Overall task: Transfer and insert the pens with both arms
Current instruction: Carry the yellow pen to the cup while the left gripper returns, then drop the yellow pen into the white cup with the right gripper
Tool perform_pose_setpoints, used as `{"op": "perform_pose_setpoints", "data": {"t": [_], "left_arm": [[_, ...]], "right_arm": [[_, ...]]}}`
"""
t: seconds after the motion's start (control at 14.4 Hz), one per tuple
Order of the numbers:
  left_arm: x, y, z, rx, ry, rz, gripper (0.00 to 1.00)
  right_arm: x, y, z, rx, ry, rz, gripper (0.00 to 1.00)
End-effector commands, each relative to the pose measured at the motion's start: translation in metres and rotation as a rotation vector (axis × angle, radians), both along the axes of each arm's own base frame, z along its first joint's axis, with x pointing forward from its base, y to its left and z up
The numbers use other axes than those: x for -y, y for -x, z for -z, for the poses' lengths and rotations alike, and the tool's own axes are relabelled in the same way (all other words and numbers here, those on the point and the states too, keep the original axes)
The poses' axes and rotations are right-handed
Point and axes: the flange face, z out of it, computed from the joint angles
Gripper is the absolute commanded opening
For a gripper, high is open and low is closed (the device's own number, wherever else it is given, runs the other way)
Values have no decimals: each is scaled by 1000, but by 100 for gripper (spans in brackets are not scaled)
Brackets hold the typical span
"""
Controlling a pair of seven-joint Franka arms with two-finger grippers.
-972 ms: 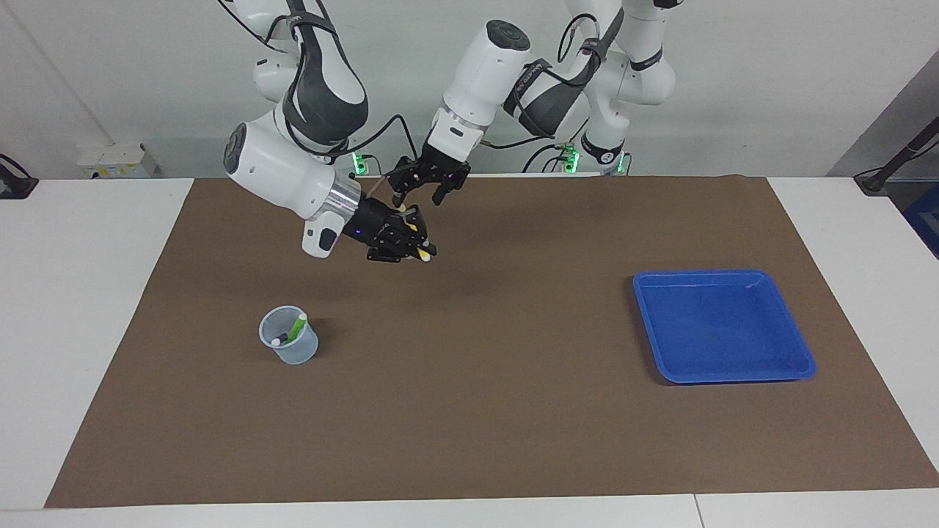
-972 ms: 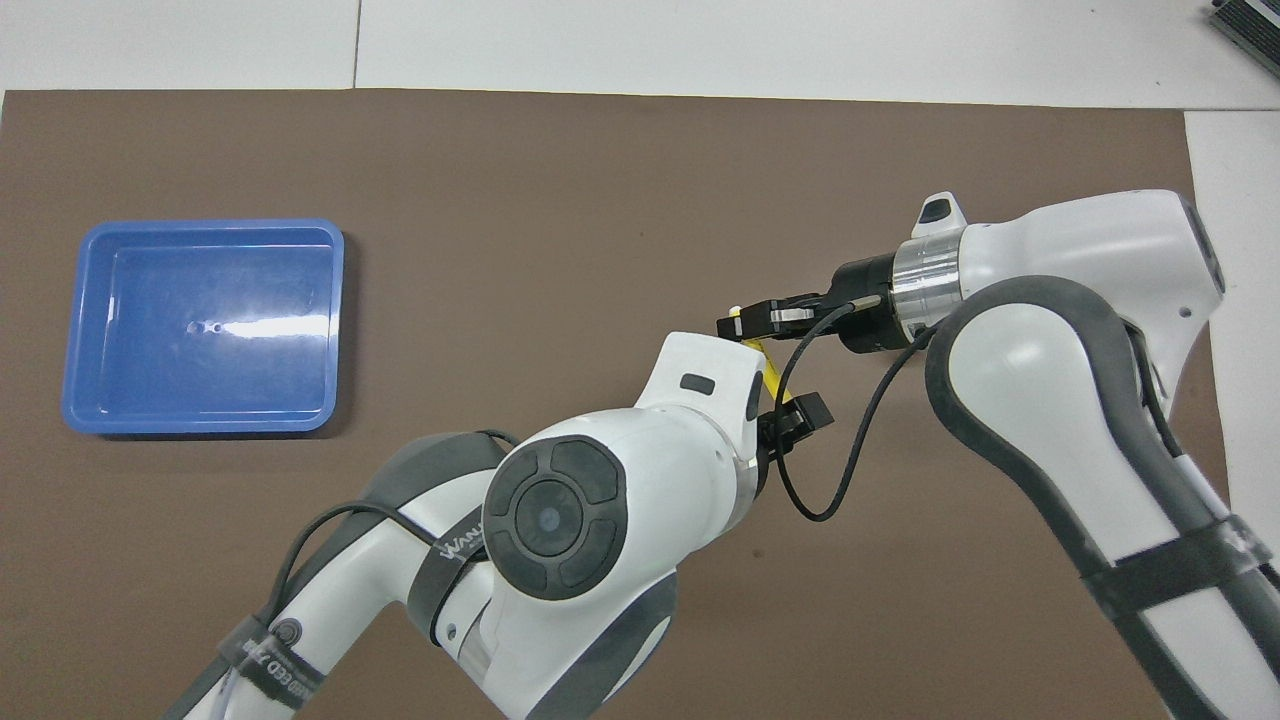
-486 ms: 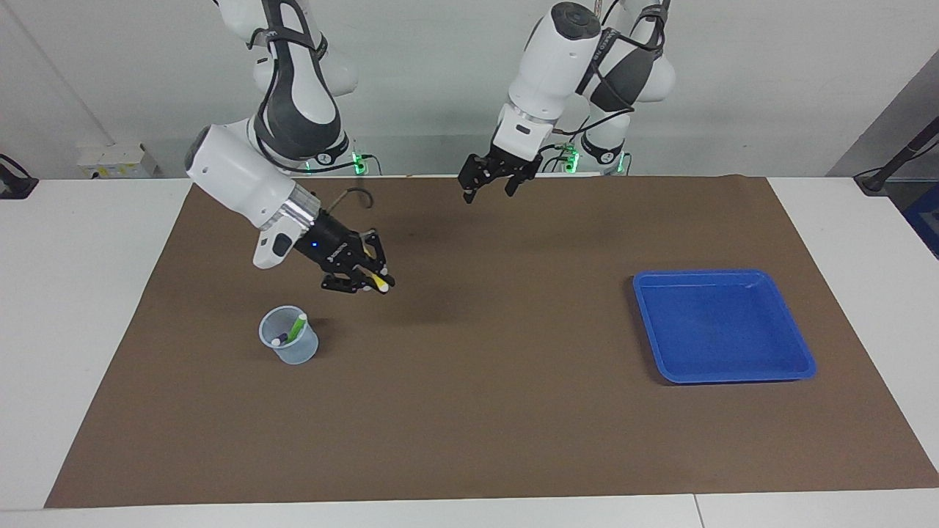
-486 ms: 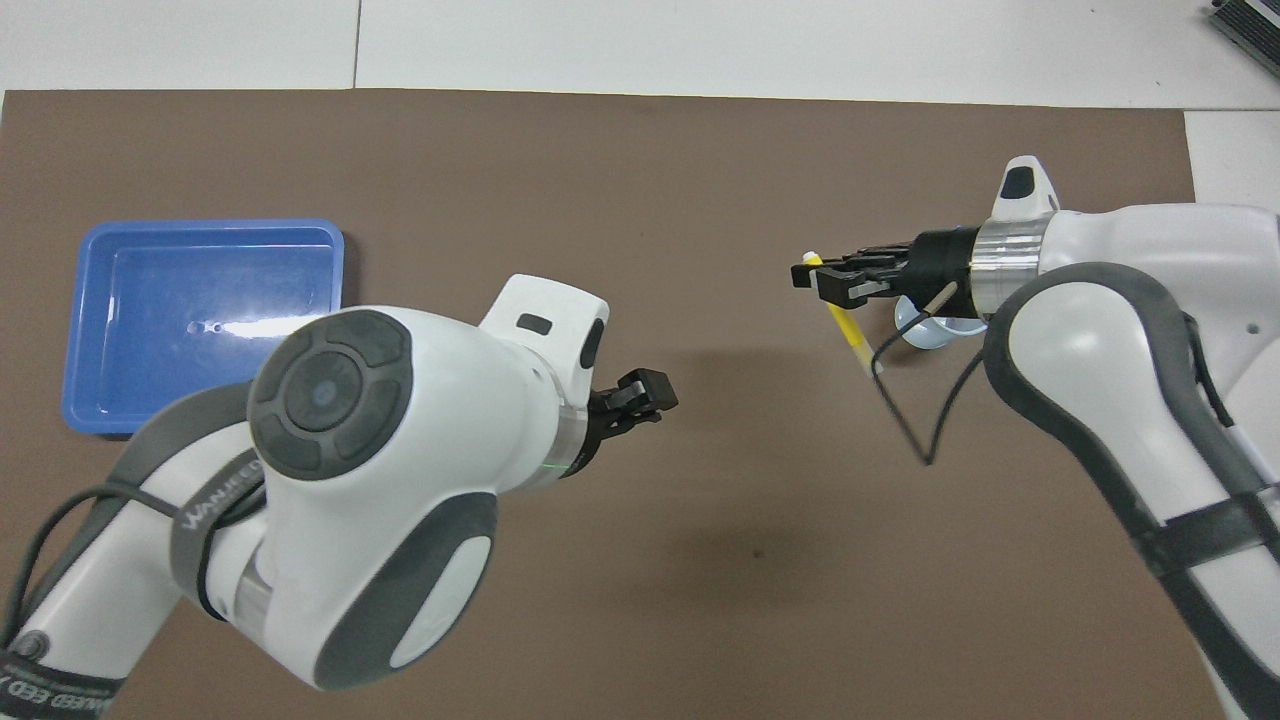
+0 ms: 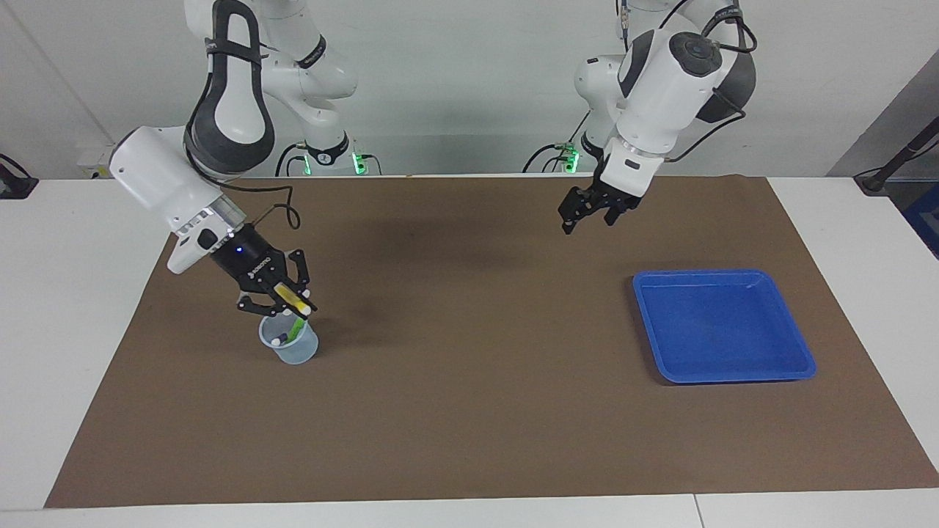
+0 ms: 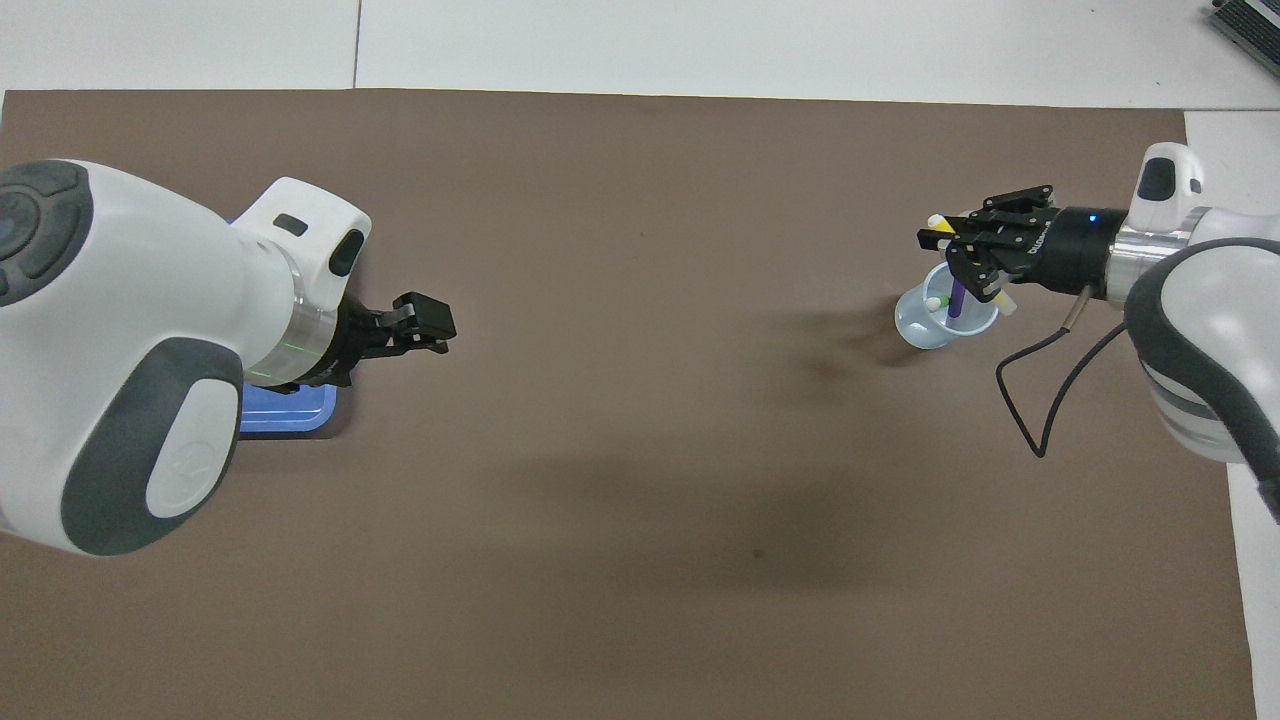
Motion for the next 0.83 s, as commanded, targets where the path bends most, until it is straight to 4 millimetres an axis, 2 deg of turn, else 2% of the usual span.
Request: {"op": "perform_pose_setpoints", "data": {"t": [0.0,0.14,0.35,0.56,0.76], "left_arm": [[-30,2,0,-2,-81,40,100],[-56,-4,0,-13,-84,44,100],[-80,-10,0,-12,-86,112,100],[-111,-17,0,-6,-87,180,100],[-116,-17,1,-17,-154,218,100]], "right_arm": [[12,-3,30,116,-79,-20,0],[10,-3,31,144,-145,11,0],[11,-2,32,190,-215,24,0],[22,6,54,229,-269,5,0],[40,17,68,229,-307,-20,0]]}}
